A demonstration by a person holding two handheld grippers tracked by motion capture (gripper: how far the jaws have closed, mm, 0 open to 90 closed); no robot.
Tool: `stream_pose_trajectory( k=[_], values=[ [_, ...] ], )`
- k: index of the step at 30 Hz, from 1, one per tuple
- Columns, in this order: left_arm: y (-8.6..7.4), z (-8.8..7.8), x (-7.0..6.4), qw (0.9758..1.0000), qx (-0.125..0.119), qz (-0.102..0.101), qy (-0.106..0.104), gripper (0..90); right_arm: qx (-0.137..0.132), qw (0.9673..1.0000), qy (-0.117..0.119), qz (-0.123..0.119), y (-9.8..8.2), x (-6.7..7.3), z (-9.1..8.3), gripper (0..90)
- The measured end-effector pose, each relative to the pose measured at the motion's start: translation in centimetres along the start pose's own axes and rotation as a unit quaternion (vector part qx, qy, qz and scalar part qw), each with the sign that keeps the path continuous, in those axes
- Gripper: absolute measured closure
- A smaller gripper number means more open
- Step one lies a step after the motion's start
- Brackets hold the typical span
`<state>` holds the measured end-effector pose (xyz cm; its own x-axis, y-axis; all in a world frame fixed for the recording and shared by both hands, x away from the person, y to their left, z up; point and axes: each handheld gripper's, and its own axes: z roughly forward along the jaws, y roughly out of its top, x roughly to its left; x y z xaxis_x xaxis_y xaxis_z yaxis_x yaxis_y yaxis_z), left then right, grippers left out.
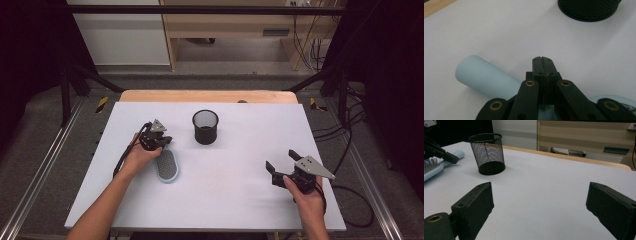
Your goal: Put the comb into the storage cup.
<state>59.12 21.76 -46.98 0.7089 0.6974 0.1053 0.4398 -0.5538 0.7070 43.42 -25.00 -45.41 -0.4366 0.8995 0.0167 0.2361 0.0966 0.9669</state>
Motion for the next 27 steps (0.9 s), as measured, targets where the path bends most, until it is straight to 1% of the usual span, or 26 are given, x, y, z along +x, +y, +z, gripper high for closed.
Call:
stream_pose_trajectory(
  k=[5, 8, 13, 18, 21, 27],
  values=[
    [-0.3, -0.4, 0.2, 0.9999, 0.007, 0.006, 0.006, 90.0, -0.001, 1.0, 0.001, 0.0, 0.0, 0.1, 0.0, 7.5],
    [-0.9, -1.1, 0.5, 0.9999, 0.011, 0.003, 0.008, 90.0, -0.002, 1.0, 0.002, -0.001, 0.1, 0.1, 0.0, 7.5],
    [-1.9, -2.5, 0.9, 0.9999, 0.01, -0.005, 0.012, 90.0, -0.001, 1.0, 0.004, -0.002, 0.1, 0.2, 0.1, 7.5],
    [-3.0, -3.8, 0.9, 0.9998, 0.015, -0.004, 0.016, 90.0, 0.0, 1.0, 0.005, -0.004, 0.1, 0.3, 0.1, 7.5],
    [-3.6, -4.6, 1.0, 0.9997, 0.013, -0.01, 0.016, 90.0, 0.001, 1.0, 0.006, -0.003, 0.1, 0.4, 0.2, 7.5],
    [-4.3, -5.2, 1.4, 0.9996, 0.012, -0.017, 0.018, 90.0, 0.004, 0.9999, 0.008, -0.006, 0.1, 0.5, 0.2, 7.5]
  ],
)
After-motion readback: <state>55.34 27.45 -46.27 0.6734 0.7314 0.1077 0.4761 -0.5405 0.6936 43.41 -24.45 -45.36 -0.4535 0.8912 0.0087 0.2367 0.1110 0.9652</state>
